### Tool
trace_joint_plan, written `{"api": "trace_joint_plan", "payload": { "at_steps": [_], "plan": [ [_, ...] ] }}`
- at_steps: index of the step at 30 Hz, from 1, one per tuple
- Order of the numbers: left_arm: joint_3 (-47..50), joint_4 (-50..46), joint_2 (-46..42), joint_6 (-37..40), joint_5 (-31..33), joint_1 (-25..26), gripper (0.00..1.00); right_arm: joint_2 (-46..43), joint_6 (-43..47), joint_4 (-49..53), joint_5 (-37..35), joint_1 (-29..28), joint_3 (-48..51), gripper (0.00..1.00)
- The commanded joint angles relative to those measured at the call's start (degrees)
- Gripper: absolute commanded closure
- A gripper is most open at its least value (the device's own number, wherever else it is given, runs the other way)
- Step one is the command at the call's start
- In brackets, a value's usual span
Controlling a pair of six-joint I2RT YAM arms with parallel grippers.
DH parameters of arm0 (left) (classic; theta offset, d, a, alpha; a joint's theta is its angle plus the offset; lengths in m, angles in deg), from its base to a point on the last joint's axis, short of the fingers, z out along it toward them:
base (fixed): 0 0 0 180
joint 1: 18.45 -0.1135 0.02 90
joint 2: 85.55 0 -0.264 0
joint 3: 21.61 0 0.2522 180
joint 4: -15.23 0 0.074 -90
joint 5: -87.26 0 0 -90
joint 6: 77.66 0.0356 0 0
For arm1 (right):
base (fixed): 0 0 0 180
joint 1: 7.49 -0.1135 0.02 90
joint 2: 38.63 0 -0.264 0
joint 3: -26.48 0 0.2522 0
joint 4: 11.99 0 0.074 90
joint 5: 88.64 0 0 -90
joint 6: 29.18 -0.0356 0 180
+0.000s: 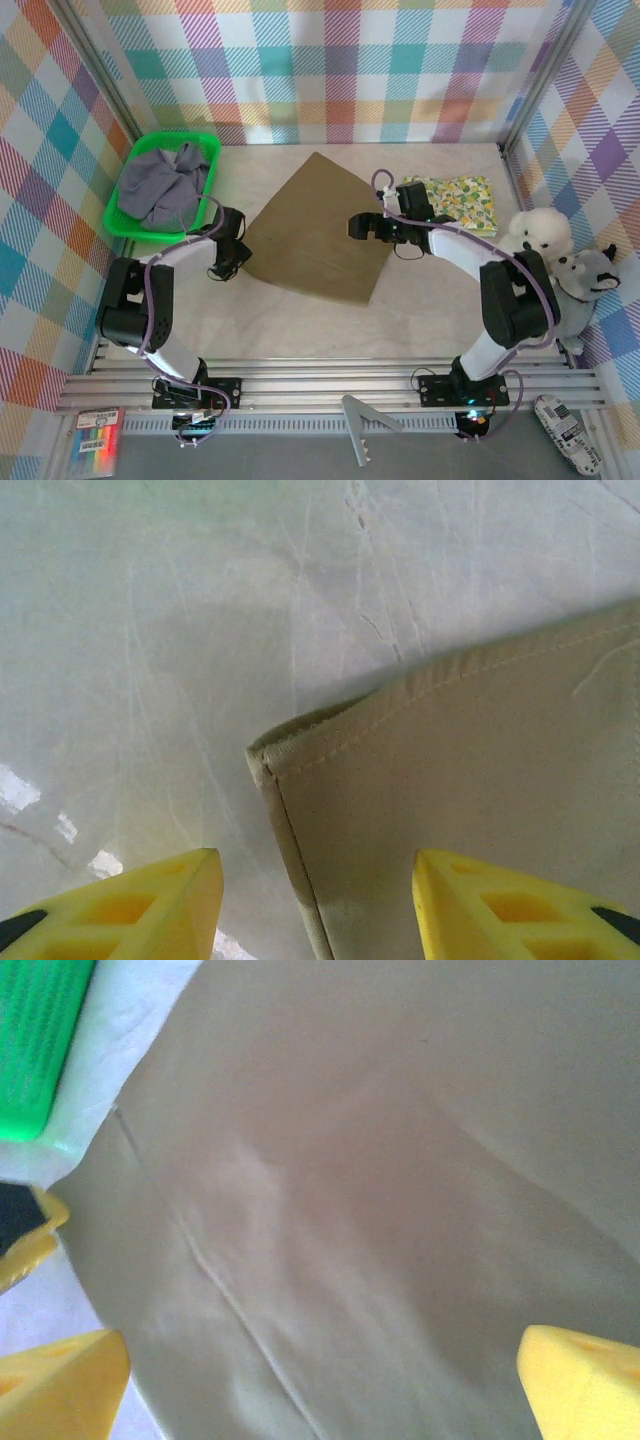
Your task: Fold and stack the skirts
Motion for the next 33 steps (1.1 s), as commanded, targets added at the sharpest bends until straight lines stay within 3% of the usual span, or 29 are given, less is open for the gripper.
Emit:
{"api": "trace_joint_plan", "payload": {
  "at_steps": [1,3,8,11,16,23,33],
  "plan": [
    [-2.2,0.1,2.9,-0.7,3.0,0.4,0.49,-2.8,14.0,7.5,-3.2,-2.3,1.8,0.01],
    [-2.9,0.2,4.3,-0.7,3.2,0.4,0.52,-4.2,18.6,9.7,-5.2,-3.7,2.8,0.01],
    [-3.3,1.1,5.2,-1.2,2.4,0.4,0.77,-7.4,34.6,17.0,-13.4,-9.9,5.7,0.1],
    [-3.2,1.0,4.7,-1.1,1.7,0.4,0.86,-8.3,44.6,19.9,-19.9,-15.2,8.4,0.12],
    [-3.1,-0.3,4.1,-1.2,1.6,0.4,1.0,-13.5,57.7,10.4,-20.2,-21.2,18.2,0.23],
    [-2.6,-1.0,2.6,-1.4,1.5,0.5,1.0,-14.5,65.1,-1.7,-21.6,-24.9,24.3,0.48],
    [-2.9,-2.2,1.2,-0.8,2.2,0.5,1.0,-10.2,67.7,-4.7,-22.5,-26.0,24.4,0.54]
  ]
}}
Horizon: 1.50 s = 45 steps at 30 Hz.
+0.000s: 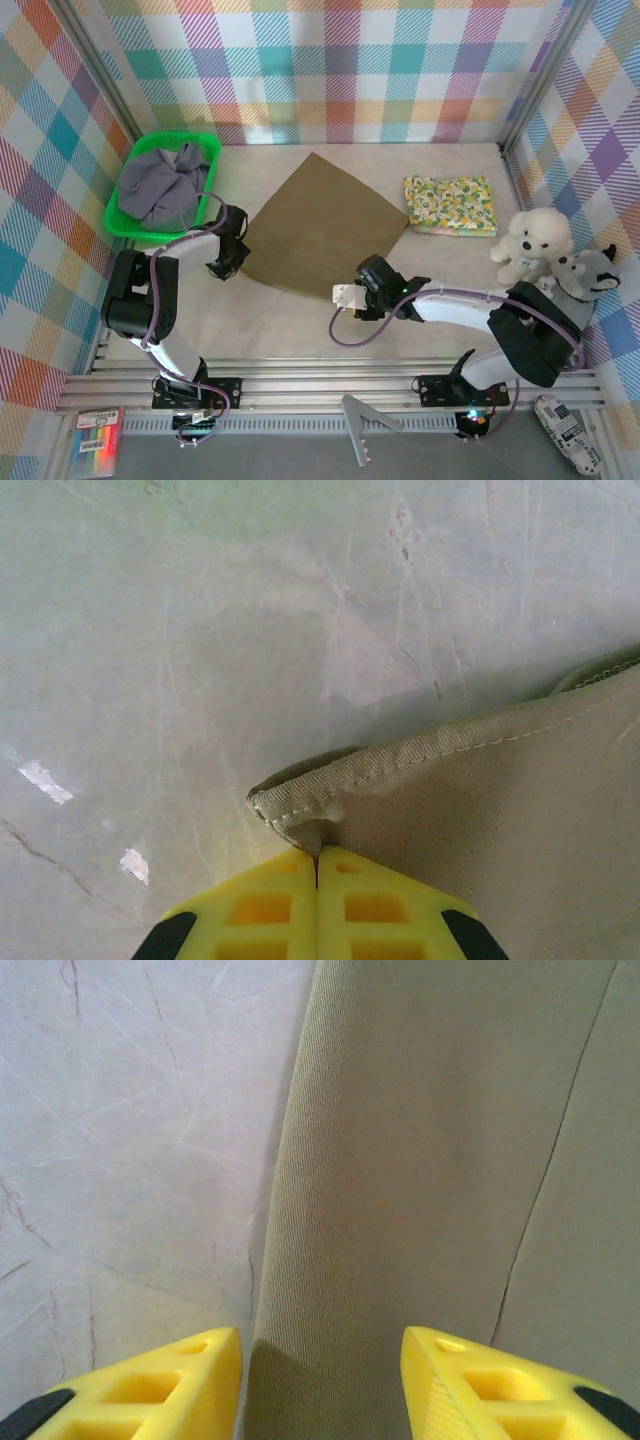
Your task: Fold and stack the skirts
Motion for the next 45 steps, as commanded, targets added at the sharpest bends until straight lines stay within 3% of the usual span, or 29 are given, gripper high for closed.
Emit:
{"api": "trace_joint_plan", "payload": {
  "at_steps": [1,15,18,26,31,34,41,45],
  "plan": [
    [-0.4,0.4,-1.5,0.3,-0.3,0.5,1.0,0.6,1.9,-1.2,0.7,-0.3,0.7,0.54],
    [-0.5,0.4,-1.3,0.5,-0.4,0.4,1.0,-0.2,1.0,4.1,3.4,-0.4,0.4,0.54],
    [-0.5,0.5,-1.1,0.4,-0.5,0.4,1.0,1.8,0.8,4.1,0.9,-0.3,0.1,0.55],
    [-0.5,0.0,-1.9,0.4,-0.2,0.5,1.0,5.5,-1.2,0.2,-7.3,-0.3,-1.3,0.72],
    [-0.2,-4.3,-5.8,-0.5,3.0,0.5,1.0,3.2,-2.6,5.3,-7.0,-0.3,-3.0,0.93],
    [1.0,-6.7,-9.3,-0.6,4.6,0.5,1.0,0.5,-4.4,11.3,-4.4,-0.5,-4.2,1.0],
    [1.4,-13.7,-20.0,-1.5,4.0,1.1,1.0,-9.7,-10.6,24.2,11.5,-0.6,-7.8,1.0],
    [-4.7,-17.3,-27.8,-0.9,5.3,1.5,1.0,-14.5,-14.9,26.7,20.5,1.9,-11.0,1.0]
  ]
}}
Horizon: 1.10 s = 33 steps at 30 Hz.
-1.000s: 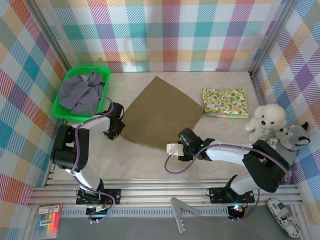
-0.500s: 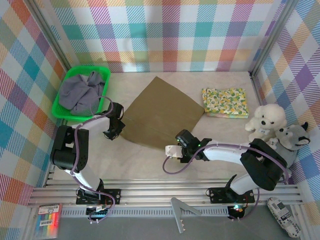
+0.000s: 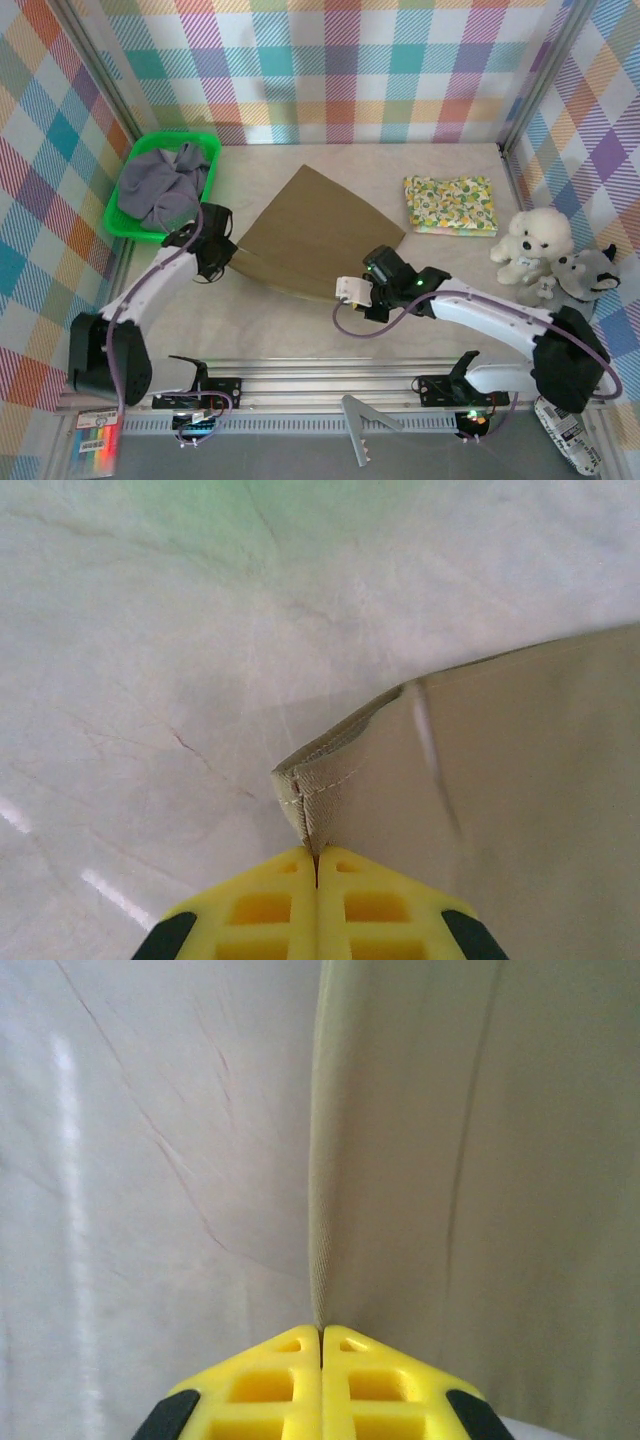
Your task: Fold and stack the skirts
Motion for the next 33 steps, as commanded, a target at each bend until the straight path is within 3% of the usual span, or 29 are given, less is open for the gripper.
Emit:
{"api": "trace_joint_plan", "payload": {
  "at_steps": [1,7,10,16,25,33],
  "plan": [
    [-6.9,-4.6,-5.8,0.3,3.0,0.7,1.0,-3.1,-5.7,5.0,13.0,3.5,-3.4,1.0],
    [-18.9,-1.6,0.5,6.3,2.3,1.1,1.0,0.5,-8.3,1.5,27.6,17.1,-7.4,1.0],
    [-23.9,0.6,8.1,8.9,0.1,1.1,1.0,6.1,-5.4,2.5,29.9,21.7,-9.7,1.0],
    [-37.3,0.5,22.9,14.2,-1.5,1.4,1.0,17.7,-2.5,2.9,30.6,28.1,-14.1,1.0],
    [-45.2,5.0,33.1,16.3,-3.3,2.9,1.0,30.7,0.8,10.3,28.5,34.0,-22.7,1.0],
    [-57.2,-1.6,45.0,17.5,-1.7,5.1,1.0,38.2,2.3,15.2,26.9,34.6,-27.8,1.0]
  ]
}}
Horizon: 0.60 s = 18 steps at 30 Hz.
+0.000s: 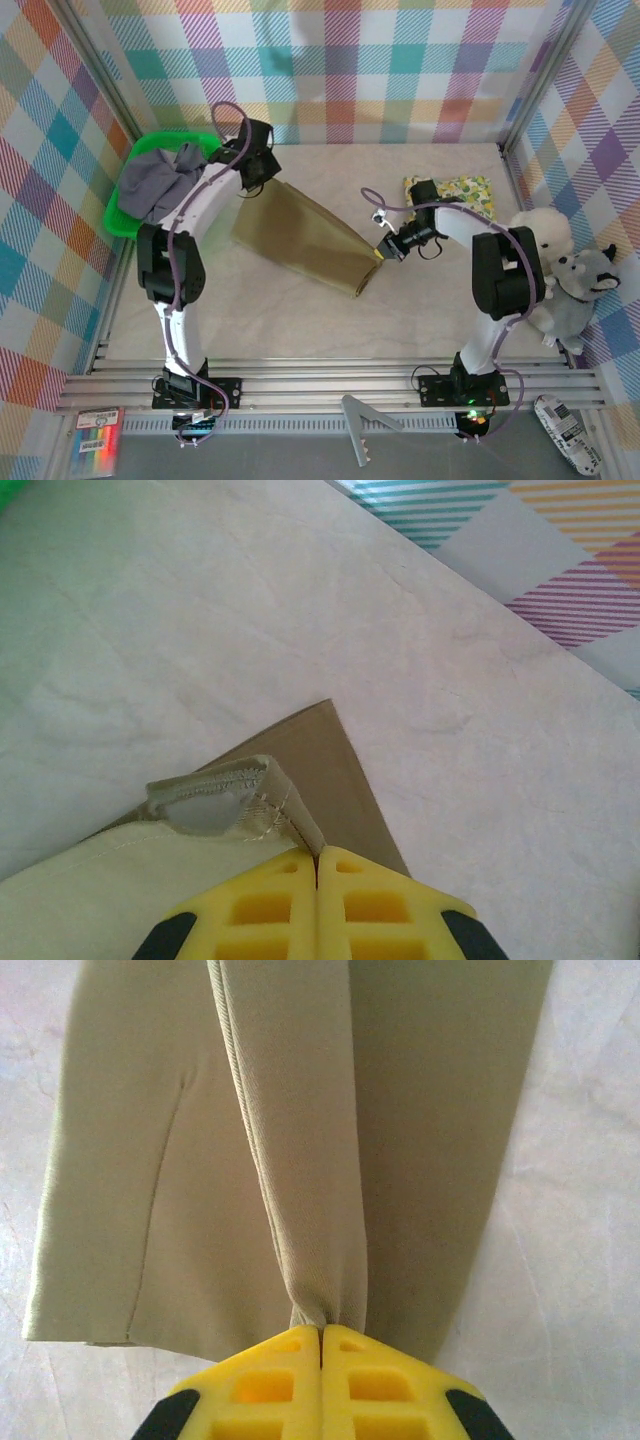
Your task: Fold and stack the skirts
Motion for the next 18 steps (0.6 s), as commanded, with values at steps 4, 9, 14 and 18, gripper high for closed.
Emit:
{"api": "trace_joint_plan", "payload": {
  "at_steps": [4,9,14,18],
  "plan": [
    [-9.3,-6.6,8.4,0.9,3.3,0.5,1.0,5.4,1.7,5.7,0.0,0.2,-4.0,1.0],
    [-14.1,-10.8,13.0,-0.1,5.8,0.4,1.0,6.1,1.4,5.3,-1.6,0.2,-4.5,1.0],
    [-20.4,-15.6,16.7,0.2,3.8,0.5,0.15,2.9,-8.2,2.8,-5.3,0.2,-5.8,0.53],
    [-15.3,-16.4,11.1,1.5,1.3,0.6,0.0,-2.6,-25.6,4.0,-6.6,-0.1,-8.4,0.01]
  ]
}}
